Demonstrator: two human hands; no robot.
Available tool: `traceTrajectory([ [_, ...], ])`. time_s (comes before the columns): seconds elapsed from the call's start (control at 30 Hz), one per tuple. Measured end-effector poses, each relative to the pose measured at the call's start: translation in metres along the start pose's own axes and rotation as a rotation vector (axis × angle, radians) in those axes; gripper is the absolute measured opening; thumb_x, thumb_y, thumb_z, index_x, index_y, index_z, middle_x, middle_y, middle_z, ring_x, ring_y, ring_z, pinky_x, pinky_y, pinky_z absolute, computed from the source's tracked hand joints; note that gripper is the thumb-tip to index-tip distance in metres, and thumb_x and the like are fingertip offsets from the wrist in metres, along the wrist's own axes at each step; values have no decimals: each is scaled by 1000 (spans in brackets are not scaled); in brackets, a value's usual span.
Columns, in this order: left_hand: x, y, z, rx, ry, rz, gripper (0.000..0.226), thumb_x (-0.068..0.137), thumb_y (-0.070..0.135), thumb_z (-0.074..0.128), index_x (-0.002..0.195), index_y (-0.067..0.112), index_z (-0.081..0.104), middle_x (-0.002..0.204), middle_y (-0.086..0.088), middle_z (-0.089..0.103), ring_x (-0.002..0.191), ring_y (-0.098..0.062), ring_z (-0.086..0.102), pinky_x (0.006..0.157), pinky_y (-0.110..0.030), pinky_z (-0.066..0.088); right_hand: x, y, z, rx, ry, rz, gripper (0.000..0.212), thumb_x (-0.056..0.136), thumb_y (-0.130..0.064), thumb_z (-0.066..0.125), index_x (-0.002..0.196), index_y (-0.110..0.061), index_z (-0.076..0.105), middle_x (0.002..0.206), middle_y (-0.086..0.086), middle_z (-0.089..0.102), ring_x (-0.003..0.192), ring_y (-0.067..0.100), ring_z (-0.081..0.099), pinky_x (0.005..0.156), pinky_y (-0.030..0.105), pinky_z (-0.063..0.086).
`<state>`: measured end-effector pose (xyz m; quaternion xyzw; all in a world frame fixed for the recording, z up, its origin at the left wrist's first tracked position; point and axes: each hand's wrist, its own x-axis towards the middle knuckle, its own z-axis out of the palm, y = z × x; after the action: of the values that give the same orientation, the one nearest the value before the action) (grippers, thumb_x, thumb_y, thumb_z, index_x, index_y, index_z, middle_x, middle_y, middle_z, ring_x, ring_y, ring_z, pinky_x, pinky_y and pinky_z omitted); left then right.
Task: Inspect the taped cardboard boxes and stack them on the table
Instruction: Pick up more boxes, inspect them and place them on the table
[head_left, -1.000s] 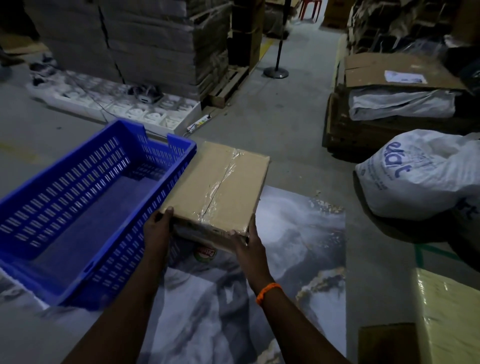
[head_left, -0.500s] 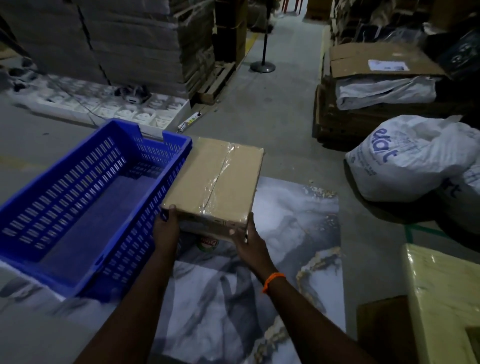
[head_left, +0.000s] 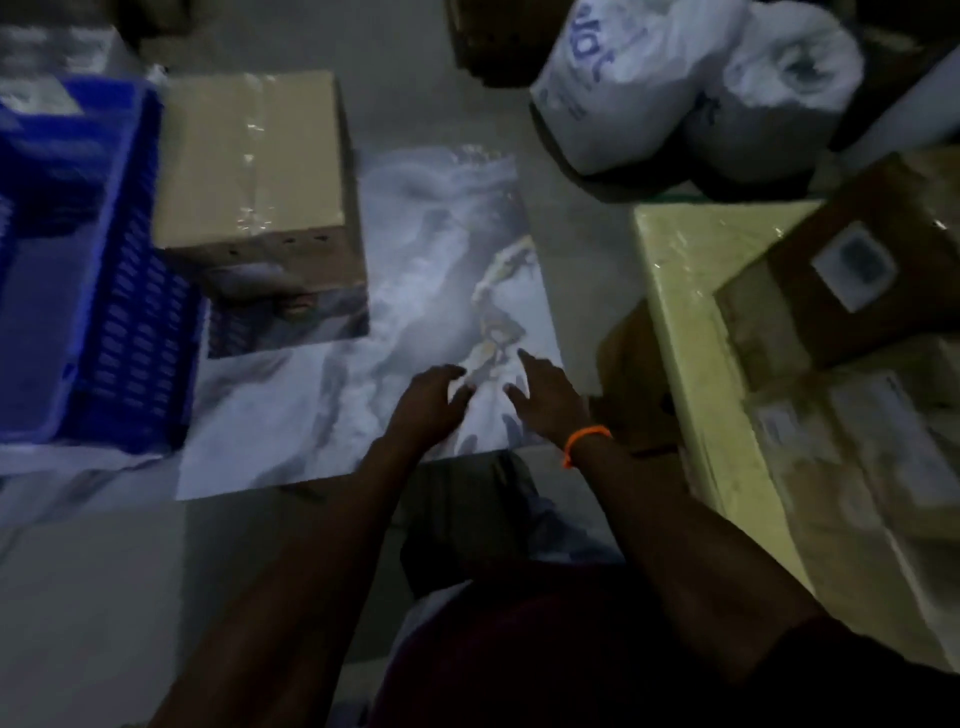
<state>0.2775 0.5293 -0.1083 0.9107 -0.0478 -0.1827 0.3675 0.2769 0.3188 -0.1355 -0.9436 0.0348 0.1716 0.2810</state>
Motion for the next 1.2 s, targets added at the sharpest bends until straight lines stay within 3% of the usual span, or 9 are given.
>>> traceTrajectory([
  [0.2,-24,64,89,34,-219,166,36,101,28,60,129,6,65,129,-13,67,122,-30,60,97,-32,43,-122,111,-18,-16,110,85,78,95,-51,40,146,6,49,139,33,57,127,50,57,111,53,43],
  [0.33,-39,136,140,13,-244,306,35,102,29,59,130,9,65,130,-11,68,122,-27,61,99,-31,44,-192,142,-80,111,308,180,58,96,-33,57,143,0,56,134,26,63,122,43,61,105,51,49],
  [0.5,-47,226,207,-13,-205,475,29,98,23,62,123,11,70,119,-9,73,108,-24,69,90,-27,48,-276,197,-130,283,594,133,40,102,-25,64,141,-21,57,134,-5,62,124,15,58,98,38,53],
  [0.63,-54,324,255,-212,-148,457,36,99,31,64,131,12,65,126,-1,69,104,-15,68,85,-26,55,-336,254,-166,480,824,237,34,100,-18,66,131,-30,62,127,-7,65,115,4,62,89,25,55],
  [0.8,-23,423,267,-374,127,436,43,100,36,60,134,11,60,130,-5,65,106,-19,68,79,-16,53,-357,310,-215,729,994,360,38,98,-26,70,134,-14,63,114,-8,66,99,-19,59,77,5,48],
  [0.87,-7,452,262,-307,150,424,42,101,34,59,135,10,59,133,-9,63,111,-23,65,80,-13,50,-353,326,-230,789,1014,336,40,98,-28,70,135,-14,63,114,-10,66,98,-18,61,76,6,49],
  [1.0,9,478,268,-5,-1,303,50,99,32,63,142,8,53,143,-14,56,128,-30,55,102,-33,43,-340,347,-239,889,982,321,36,97,-31,71,130,-19,65,117,-5,68,100,-13,63,80,19,55],
  [1.07,17,476,275,-81,-91,210,60,94,37,69,144,11,50,145,-12,55,126,-29,57,103,-38,47,-338,352,-237,956,950,334,33,97,-33,70,127,-23,65,117,-1,70,105,-1,66,81,29,59],
  [1.2,28,476,282,-419,-111,77,69,73,46,82,129,14,56,120,-8,67,105,-25,68,87,-44,58,-342,360,-232,1002,874,350,26,95,-39,72,119,-32,66,116,1,72,108,18,69,86,44,62],
])
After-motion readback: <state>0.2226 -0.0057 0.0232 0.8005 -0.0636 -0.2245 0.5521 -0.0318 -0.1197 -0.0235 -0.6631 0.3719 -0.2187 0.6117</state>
